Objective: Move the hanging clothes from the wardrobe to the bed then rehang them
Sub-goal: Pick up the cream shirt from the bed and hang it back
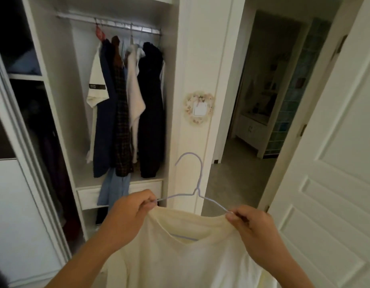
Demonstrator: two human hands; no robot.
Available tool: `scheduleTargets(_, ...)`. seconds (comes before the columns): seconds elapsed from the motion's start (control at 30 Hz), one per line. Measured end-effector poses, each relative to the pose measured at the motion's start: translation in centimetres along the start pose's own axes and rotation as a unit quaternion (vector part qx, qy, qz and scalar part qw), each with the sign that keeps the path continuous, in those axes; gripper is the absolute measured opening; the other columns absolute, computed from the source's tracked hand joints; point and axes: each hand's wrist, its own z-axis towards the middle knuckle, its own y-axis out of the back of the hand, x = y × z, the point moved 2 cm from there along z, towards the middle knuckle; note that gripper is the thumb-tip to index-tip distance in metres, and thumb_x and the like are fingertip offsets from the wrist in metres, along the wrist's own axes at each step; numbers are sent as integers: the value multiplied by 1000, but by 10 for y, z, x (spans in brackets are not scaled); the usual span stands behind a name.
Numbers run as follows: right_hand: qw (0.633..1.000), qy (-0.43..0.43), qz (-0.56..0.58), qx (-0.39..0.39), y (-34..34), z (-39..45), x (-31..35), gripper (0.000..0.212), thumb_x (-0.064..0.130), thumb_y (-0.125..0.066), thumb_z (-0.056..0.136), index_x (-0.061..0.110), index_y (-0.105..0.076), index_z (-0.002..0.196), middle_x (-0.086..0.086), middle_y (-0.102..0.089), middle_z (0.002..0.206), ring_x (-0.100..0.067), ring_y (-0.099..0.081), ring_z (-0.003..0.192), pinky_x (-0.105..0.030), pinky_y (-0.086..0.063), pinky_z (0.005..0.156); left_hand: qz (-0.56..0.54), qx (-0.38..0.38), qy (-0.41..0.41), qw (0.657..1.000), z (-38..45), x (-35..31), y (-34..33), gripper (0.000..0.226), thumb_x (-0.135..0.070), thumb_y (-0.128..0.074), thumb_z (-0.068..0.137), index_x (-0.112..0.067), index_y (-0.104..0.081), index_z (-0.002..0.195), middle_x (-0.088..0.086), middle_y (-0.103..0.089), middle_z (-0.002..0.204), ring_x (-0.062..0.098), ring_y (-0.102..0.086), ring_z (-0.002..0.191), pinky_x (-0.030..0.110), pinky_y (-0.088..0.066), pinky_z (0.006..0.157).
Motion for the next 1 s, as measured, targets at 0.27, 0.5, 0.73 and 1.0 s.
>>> scheduleTargets(0.27, 992, 86, -65, 69, -21, 123, 42, 21, 29, -58, 96, 33, -66, 78, 24, -64, 81, -1, -60, 80, -19, -49, 69, -12, -38, -2, 999, 87, 42, 62, 22, -19, -56, 96, -28, -63, 78, -3, -55, 61, 12, -49, 56, 19, -35, 53)
scheduleTargets(0.5, 984, 122, -110, 70, -49, 213, 119, 20, 36, -54, 97, 33, -67, 82, 9, -66, 73, -8, -61, 67, -32, -54, 67, 43, -59, -32, 997, 160, 93, 145, 21, -25, -55, 97, -28, -62, 78, 1, -58, 65, 16, -52, 61, 27, -39, 56)
scheduleTargets(0.73, 979, 154, -122, 49, -78, 301, 216, 22, 35, -57, 95, 25, -71, 81, 4, -65, 70, -9, -58, 68, -24, -47, 64, 60, -85, -81, 991, 249, 148, 245, 21, -20, -58, 95, -28, -64, 76, 0, -60, 67, 17, -53, 67, 32, -42, 64)
scheduleTargets(1.0, 981, 187, -48, 31, -109, 391, 308, 25, 28, -64, 92, 15, -72, 73, 6, -58, 54, -4, -49, 50, -15, -36, 52, 136, -131, -90, 978, 345, 191, 337, 23, -25, -55, 96, -31, -63, 76, -5, -60, 71, 18, -54, 72, 38, -45, 64)
